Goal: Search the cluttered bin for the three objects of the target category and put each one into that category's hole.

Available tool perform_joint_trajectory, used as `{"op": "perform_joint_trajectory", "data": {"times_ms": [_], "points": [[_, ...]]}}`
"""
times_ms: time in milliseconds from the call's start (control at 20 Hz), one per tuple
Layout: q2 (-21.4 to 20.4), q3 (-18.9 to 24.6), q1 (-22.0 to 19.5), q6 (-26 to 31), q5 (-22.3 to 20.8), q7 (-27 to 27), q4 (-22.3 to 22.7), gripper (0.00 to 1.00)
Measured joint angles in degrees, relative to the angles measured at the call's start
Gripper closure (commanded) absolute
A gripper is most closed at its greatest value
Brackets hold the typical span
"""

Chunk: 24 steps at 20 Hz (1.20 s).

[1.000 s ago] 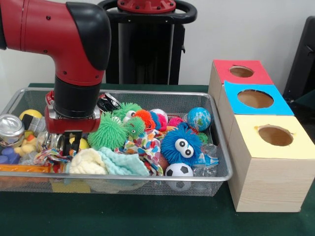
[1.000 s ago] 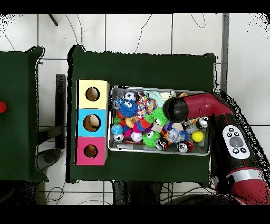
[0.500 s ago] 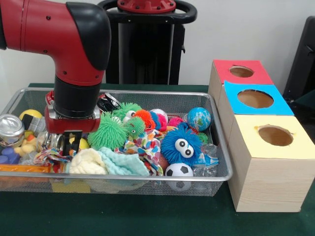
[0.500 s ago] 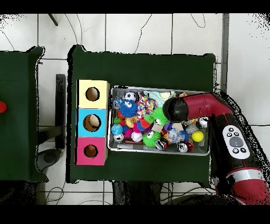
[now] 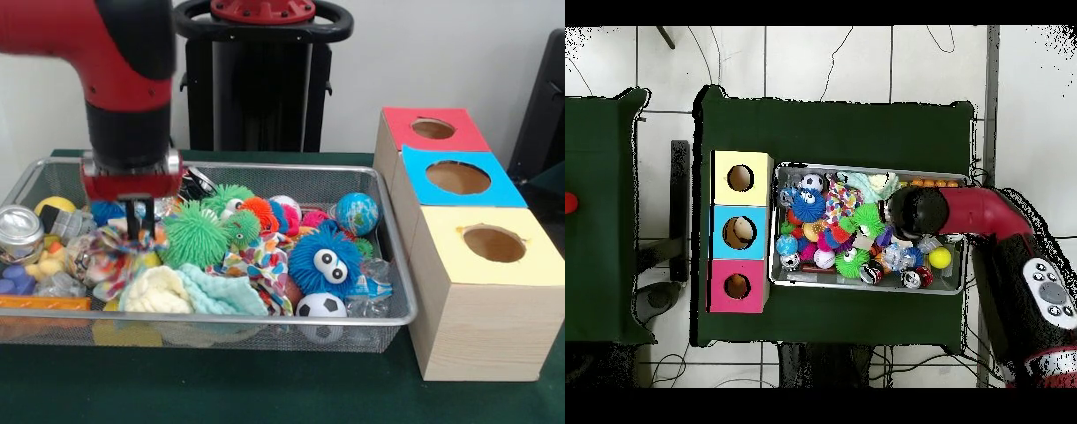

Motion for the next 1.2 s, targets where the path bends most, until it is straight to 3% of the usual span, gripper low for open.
{"op": "perform_joint_trajectory", "data": {"times_ms": [300, 550, 900, 1200], "points": [[-7.7, 4.3, -7.1, 9.6, 9.5, 0.0, 7.0, 1.00], [-10.2, 4.2, -7.5, 12.6, 9.5, 0.0, 8.2, 1.00], [-3.8, 3.9, -3.5, 4.1, 6.6, 0.0, 7.3, 1.00], [3.4, 5.9, -4.9, -3.6, 8.3, 0.0, 8.1, 1.00]]}}
